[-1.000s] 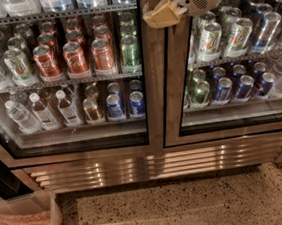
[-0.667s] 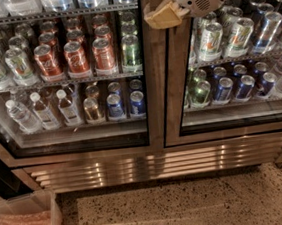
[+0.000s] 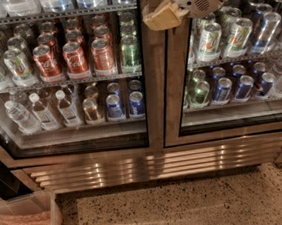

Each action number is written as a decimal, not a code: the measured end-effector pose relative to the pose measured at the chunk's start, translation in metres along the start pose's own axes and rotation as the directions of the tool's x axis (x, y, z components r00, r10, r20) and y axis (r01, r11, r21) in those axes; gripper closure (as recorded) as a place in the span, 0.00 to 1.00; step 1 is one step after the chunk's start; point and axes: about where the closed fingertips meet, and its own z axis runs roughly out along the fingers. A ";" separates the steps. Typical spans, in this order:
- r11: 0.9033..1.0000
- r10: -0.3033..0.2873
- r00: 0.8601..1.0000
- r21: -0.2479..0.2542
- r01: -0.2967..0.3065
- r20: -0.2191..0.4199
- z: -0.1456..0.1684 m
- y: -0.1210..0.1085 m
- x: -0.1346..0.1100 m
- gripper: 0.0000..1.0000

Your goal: Open left fridge door

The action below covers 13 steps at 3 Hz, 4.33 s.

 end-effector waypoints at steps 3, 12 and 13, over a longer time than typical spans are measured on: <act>1.000 0.023 1.000 -0.002 -0.023 0.003 -0.004 0.009 0.001 0.73; 0.997 0.033 0.998 0.065 -0.037 0.061 -0.050 0.071 -0.042 0.00; 0.977 0.071 0.997 0.200 -0.071 0.008 -0.093 0.100 -0.042 0.00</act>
Offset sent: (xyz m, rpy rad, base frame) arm -0.1613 -0.0203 -0.1073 0.1867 0.2837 -0.1621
